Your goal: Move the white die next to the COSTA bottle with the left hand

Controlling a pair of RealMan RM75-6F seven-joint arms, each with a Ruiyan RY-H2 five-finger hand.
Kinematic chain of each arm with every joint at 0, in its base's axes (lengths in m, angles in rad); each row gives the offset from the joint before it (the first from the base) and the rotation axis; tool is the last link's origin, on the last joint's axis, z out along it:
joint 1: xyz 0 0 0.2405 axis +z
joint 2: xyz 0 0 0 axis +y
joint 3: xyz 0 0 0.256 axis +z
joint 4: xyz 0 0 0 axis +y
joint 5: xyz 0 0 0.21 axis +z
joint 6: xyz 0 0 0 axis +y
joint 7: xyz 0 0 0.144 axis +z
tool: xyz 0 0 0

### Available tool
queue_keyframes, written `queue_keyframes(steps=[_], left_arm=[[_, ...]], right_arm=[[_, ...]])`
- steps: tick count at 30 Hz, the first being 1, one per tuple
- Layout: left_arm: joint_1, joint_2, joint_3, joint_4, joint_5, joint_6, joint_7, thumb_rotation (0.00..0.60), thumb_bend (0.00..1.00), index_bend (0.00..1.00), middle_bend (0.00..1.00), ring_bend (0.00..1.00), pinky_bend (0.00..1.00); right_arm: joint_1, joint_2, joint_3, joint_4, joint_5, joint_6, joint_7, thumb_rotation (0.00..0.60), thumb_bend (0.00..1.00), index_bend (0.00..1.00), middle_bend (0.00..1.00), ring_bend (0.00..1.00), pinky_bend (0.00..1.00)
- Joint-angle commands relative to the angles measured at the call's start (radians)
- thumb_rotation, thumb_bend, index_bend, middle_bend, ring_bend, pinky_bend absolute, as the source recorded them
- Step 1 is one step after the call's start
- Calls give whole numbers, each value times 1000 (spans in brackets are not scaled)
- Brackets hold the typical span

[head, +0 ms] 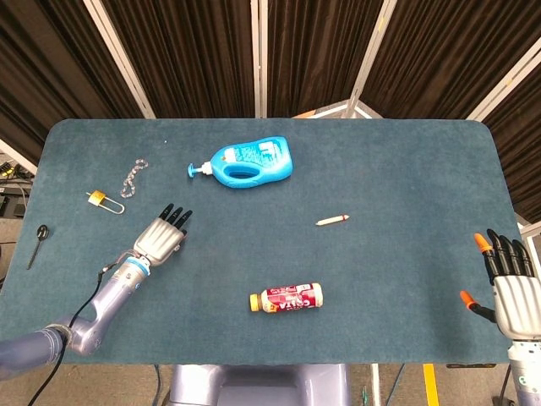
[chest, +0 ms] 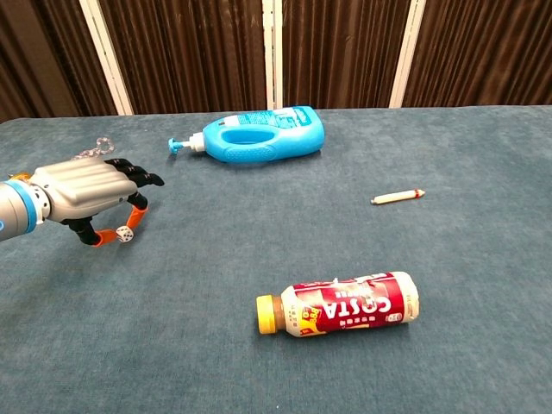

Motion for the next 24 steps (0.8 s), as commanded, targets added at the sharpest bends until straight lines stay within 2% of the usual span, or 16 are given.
queue_keyframes(steps=[1, 6, 15, 19, 22, 24], left_arm=[[3, -7, 3, 6, -3, 8, -10, 600, 512, 531, 0, 0, 45], [11, 18, 5, -22, 20, 45, -39, 600, 521, 539, 0, 0, 45], [13, 129, -32, -207, 79, 150, -74, 600, 519, 539, 0, 0, 45], [7, 137, -46, -265, 82, 171, -57, 600, 517, 534, 0, 0, 43], [2, 118, -66, -313, 101, 221, -31, 600, 511, 457, 0, 0, 36], [3, 97, -74, -325, 127, 263, -20, 600, 493, 318, 0, 0, 16]], right_arm=[[-3, 0, -1, -1, -7, 9, 2, 600, 87, 100, 0, 0, 0], [-7, 0, -4, -3, -14, 17, -2, 600, 87, 100, 0, 0, 0], [-12, 6, -5, -11, -23, 30, 7, 600, 87, 100, 0, 0, 0], [-13, 9, -3, -14, -25, 34, 10, 600, 86, 100, 0, 0, 0], [-14, 11, -3, -16, -27, 37, 17, 600, 86, 100, 0, 0, 0], [-14, 13, -3, -16, -28, 38, 18, 600, 86, 100, 0, 0, 0]])
